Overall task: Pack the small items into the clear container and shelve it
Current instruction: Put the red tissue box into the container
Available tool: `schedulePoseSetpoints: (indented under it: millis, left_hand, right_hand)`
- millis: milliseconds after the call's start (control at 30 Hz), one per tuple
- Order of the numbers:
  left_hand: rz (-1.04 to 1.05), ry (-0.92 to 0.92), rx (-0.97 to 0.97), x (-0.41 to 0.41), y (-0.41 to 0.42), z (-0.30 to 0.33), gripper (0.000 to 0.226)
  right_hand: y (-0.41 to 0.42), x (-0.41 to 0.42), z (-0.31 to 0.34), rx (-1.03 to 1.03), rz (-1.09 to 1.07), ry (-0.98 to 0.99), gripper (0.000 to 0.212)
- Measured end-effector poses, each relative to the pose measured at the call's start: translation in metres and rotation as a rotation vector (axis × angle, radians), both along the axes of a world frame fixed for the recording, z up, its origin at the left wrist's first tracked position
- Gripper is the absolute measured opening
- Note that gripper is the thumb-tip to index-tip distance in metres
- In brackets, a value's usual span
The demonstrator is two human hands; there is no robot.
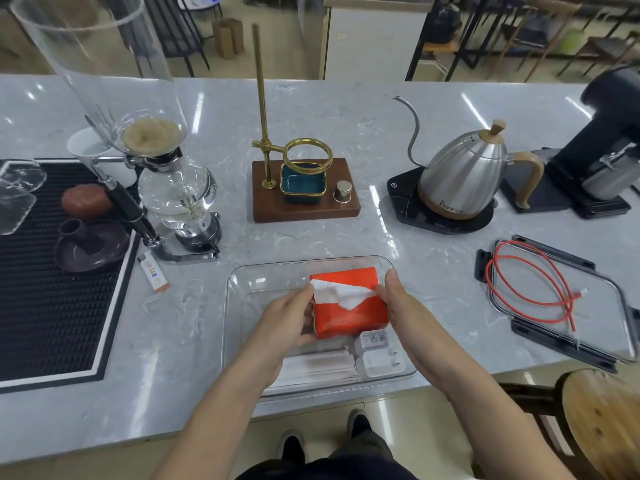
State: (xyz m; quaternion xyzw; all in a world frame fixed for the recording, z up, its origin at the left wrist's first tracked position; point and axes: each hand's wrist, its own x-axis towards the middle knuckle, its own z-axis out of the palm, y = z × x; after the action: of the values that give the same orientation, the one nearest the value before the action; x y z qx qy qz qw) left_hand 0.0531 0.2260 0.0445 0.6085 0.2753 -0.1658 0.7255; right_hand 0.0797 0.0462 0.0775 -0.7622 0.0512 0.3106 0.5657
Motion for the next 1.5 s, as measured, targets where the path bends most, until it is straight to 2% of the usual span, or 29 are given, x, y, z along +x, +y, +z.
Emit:
schedulePoseSetpoints:
  millis: [300,433,633,933,1067,1300,1500]
  left_hand:
    - [-0.021,-0.004,-0.011,0.001,0.000,-0.004,0.032]
    - [-0.034,-0.010,0.017,0.000,0.000,-0.004,0.035]
    - [-0.042,-0.022,0.046,0.000,0.000,-0.004,0.036]
    - [-0.001,-0.013,-0.010,0.001,0.002,-0.004,0.034]
    - [0.001,-0.007,-0.016,0.001,0.002,-0.003,0.036]
    - [0.000,0.001,-0.010,-0.001,0.003,0.001,0.039]
    - [0.023,-0.022,-0.017,-0.004,0.006,0.005,0.037]
  right_hand:
    - [-0.003,-0.001,-0.005,-0.043,-0.016,-0.076,0.050]
    - [0.000,-0.006,0.007,-0.066,-0.025,-0.145,0.036]
    - [0.003,-0.009,0.002,-0.128,-0.012,-0.209,0.037]
    - [0.003,-0.011,0.004,-0.127,-0.037,-0.168,0.043]
    - [0.003,-0.013,0.003,-0.104,-0.051,-0.158,0.034]
    - [0.000,-0.013,-0.003,-0.082,-0.071,-0.139,0.050]
    - [-0.002,-0.017,-0.005,-0.024,-0.113,-0.200,0.057]
